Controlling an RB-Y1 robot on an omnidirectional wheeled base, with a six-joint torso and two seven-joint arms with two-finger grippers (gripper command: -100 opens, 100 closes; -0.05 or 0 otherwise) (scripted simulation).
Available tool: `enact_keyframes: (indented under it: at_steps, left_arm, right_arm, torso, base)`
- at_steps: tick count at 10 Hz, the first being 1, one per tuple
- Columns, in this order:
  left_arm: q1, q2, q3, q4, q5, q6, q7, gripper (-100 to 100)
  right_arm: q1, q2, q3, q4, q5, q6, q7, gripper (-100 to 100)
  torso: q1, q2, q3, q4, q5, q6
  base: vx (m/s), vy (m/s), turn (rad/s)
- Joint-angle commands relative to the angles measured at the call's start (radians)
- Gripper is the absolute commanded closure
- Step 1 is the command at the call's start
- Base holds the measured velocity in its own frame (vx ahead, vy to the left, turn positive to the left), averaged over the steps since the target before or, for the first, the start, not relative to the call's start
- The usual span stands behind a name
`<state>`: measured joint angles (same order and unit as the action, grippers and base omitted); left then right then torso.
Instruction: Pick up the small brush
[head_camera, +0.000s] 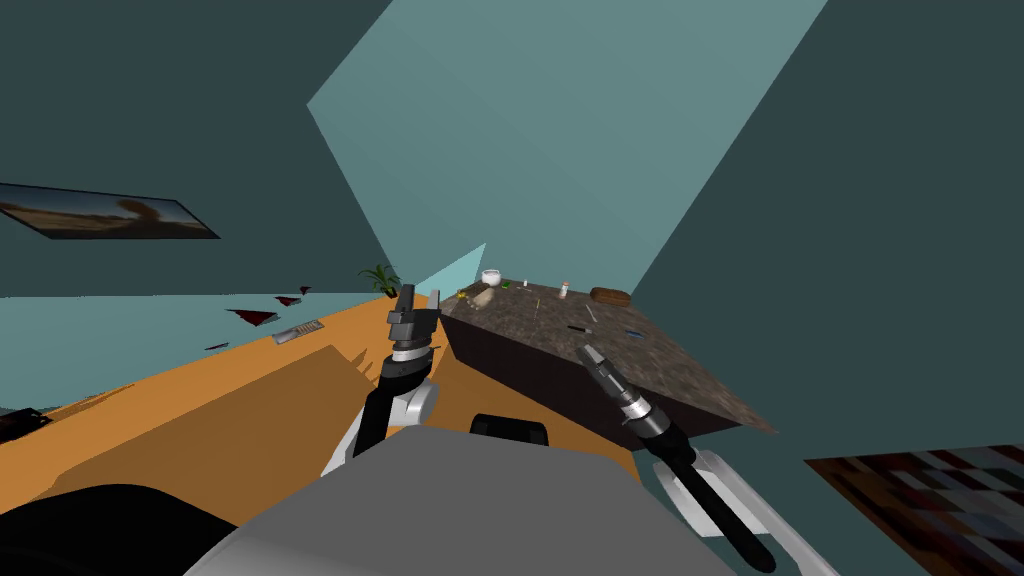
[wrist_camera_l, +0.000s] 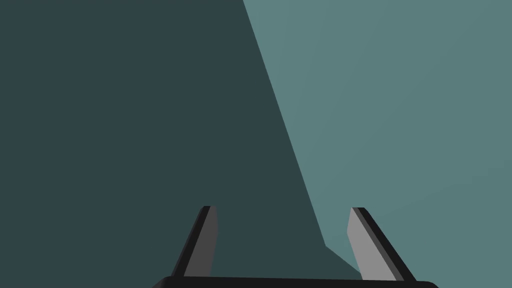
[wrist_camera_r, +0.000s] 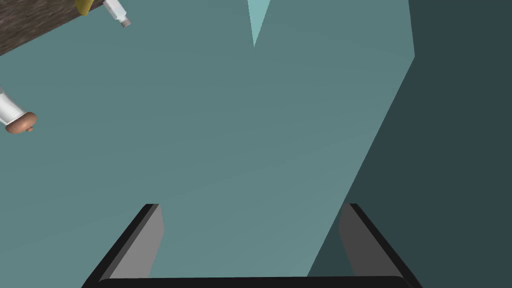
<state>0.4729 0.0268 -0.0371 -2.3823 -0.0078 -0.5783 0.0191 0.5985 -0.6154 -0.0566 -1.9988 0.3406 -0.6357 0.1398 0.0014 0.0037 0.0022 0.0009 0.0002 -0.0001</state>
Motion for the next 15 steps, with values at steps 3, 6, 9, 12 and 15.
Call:
enact_keyframes:
  at_steps: [3,6,9,12,15]
  left_arm:
    - [0.000,0.000,0.000,0.000,0.000,0.000,0.000,0]
    - [0.000,0.000,0.000,0.000,0.000,0.000,0.000,0]
    - [0.000,0.000,0.000,0.000,0.000,0.000,0.000,0]
    - [0.000,0.000,0.000,0.000,0.000,0.000,0.000,0]
    - [0.000,0.000,0.000,0.000,0.000,0.000,0.000,0]
  right_arm:
    - [0.021,-0.106,-0.001,0.071,0.040,-0.004,0.006,-100]
    - [0.043,-0.194,0.008,0.155,0.097,-0.009,0.018,-100]
    - [0.054,-0.275,0.014,0.225,0.125,-0.012,0.025,-100]
    - [0.073,-0.366,0.028,0.316,0.181,-0.015,0.039,-100]
    - [0.082,-0.433,0.036,0.386,0.207,-0.017,0.046,-100]
  torso:
    - [0.000,-0.001,0.000,0.000,0.000,0.000]
    - [0.000,-0.001,0.000,0.000,0.000,0.000]
    - [-0.001,-0.001,-0.001,0.000,0.000,0.000]
    - [0.000,-0.002,-0.001,0.000,0.000,0.000]
    - [0.000,-0.003,-0.001,0.000,0.000,0.000]
  base:
    - [-0.048,0.024,0.068]
    - [-0.050,0.028,0.099]
    - [-0.039,0.025,0.085]
    - [-0.024,0.037,0.118]
    - [-0.019,0.032,0.099]
